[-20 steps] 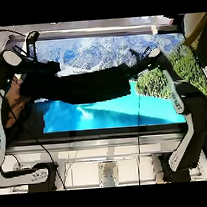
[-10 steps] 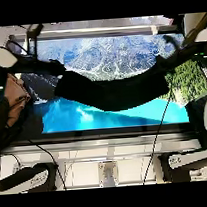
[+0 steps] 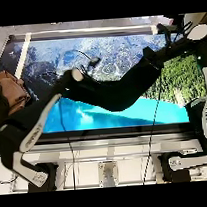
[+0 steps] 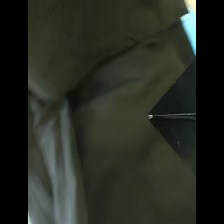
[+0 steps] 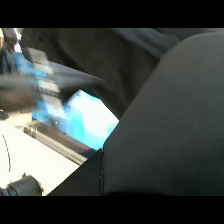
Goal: Fold the clothes and pants, and hang the long-sleeved shirts on hangers.
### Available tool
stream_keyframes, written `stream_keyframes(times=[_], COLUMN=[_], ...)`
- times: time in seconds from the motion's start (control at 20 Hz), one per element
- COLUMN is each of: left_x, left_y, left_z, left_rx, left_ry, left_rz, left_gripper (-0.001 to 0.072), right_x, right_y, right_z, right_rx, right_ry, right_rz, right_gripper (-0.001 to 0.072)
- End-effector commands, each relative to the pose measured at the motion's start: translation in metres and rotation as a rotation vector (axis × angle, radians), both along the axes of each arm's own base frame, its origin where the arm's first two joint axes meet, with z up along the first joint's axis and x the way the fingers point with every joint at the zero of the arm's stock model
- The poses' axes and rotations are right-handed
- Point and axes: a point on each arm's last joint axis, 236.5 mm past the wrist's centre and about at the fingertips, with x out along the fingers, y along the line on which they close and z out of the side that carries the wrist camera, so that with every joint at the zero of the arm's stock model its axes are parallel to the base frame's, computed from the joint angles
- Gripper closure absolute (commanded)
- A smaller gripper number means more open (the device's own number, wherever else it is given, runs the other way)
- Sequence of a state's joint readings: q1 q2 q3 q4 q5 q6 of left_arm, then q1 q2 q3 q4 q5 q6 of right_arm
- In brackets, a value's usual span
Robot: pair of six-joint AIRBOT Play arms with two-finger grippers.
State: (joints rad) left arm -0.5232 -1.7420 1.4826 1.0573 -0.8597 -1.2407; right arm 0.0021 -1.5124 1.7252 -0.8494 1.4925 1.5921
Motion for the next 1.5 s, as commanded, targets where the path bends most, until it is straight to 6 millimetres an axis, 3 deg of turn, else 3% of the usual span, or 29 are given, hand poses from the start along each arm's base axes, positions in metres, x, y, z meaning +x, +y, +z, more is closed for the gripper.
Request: stream_keyframes(times=[0.0,0.15,0.3,0.4,0.45,0.55,0.7,0.8,0.95,1.1,1.15,1.2,1.25,1.35,1.45], left_x=[-0.016,-0.009,0.004,0.006,0.008,0.010,0.005,0.000,0.004,0.002,0.001,0.000,-0.002,-0.004,-0.007], left_y=[-0.039,-0.048,-0.047,-0.034,-0.018,0.037,0.148,0.210,0.267,0.300,0.305,0.308,0.309,0.309,0.305], left_z=[-0.051,-0.049,-0.044,-0.040,-0.033,-0.012,0.026,0.059,0.105,0.135,0.140,0.144,0.145,0.143,0.143], left_rx=[0.008,-0.026,-0.041,-0.022,0.004,0.105,0.286,0.323,0.302,0.292,0.291,0.290,0.290,0.292,0.277], left_ry=[0.024,0.000,-0.038,-0.029,-0.020,-0.002,0.052,0.071,-0.001,-0.058,-0.068,-0.074,-0.072,-0.060,-0.047], left_rz=[-0.031,-0.004,0.023,0.020,0.013,-0.005,0.035,0.116,0.246,0.334,0.348,0.357,0.358,0.353,0.346], left_gripper=[0.0688,0.0688,0.0688,0.0688,0.0687,0.0687,0.0687,0.0687,0.0687,0.0687,0.0687,0.0687,0.0687,0.0687,0.0687], right_x=[0.005,0.001,0.009,0.012,0.012,0.020,0.042,0.048,0.057,0.075,0.078,0.079,0.074,0.066,0.059], right_y=[0.033,0.055,0.082,0.094,0.098,0.104,0.115,0.136,0.193,0.250,0.269,0.283,0.296,0.304,0.292], right_z=[-0.006,-0.023,-0.019,-0.019,-0.021,-0.027,-0.038,-0.051,-0.061,-0.051,-0.042,-0.032,-0.023,-0.006,0.008], right_rx=[-0.013,-0.061,-0.038,-0.032,-0.030,-0.013,0.028,0.056,0.148,0.229,0.261,0.282,0.296,0.303,0.256], right_ry=[-0.016,0.002,-0.062,-0.088,-0.085,-0.067,-0.062,-0.045,-0.077,-0.212,-0.266,-0.319,-0.349,-0.382,-0.398], right_rz=[0.001,0.034,0.037,0.040,0.040,-0.001,-0.084,-0.101,-0.107,-0.132,-0.139,-0.132,-0.112,-0.065,0.023], right_gripper=[0.0707,0.0707,0.0707,0.0707,0.0707,0.0707,0.0708,0.0708,0.0707,0.0703,0.0573,0.0283,0.0151,0.0151,0.0153])
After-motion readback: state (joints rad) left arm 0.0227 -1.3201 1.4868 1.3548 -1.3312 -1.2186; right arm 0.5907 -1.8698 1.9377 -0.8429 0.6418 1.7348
